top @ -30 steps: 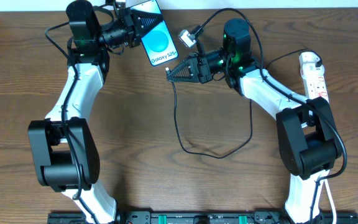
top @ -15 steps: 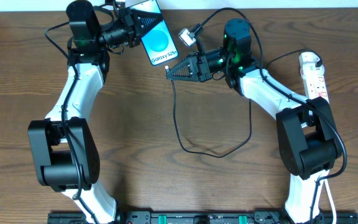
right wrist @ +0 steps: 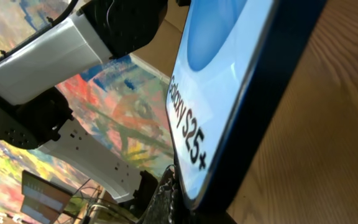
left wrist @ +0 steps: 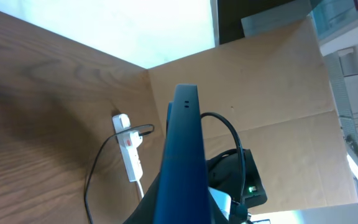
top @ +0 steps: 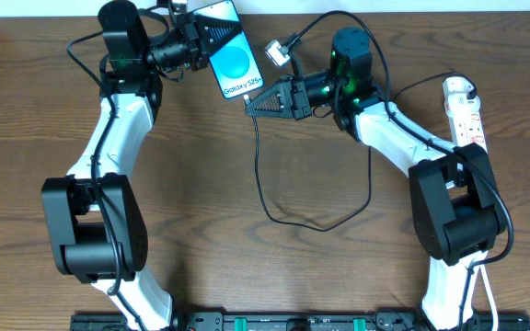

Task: Plug charger to phone and switch on socket
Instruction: 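Align the cable connector with the phone's bottom port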

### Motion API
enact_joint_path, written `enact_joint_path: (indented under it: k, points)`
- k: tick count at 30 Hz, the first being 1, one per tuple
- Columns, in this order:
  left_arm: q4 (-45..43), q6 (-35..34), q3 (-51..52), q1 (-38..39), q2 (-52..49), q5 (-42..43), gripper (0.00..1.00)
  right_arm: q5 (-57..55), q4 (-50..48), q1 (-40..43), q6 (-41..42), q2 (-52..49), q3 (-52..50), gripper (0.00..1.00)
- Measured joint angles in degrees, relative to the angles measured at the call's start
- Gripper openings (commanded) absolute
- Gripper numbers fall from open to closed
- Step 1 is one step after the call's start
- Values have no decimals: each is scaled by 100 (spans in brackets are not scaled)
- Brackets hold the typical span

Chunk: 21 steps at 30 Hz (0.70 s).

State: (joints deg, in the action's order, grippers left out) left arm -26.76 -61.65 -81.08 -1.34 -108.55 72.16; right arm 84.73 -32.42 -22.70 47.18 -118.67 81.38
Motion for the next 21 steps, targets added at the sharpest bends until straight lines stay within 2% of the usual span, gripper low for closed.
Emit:
enact_joint_path:
  k: [21]
  points:
    - [-7, 20, 0, -17, 0, -7, 8, -201, 7, -4, 345, 0, 0, 1]
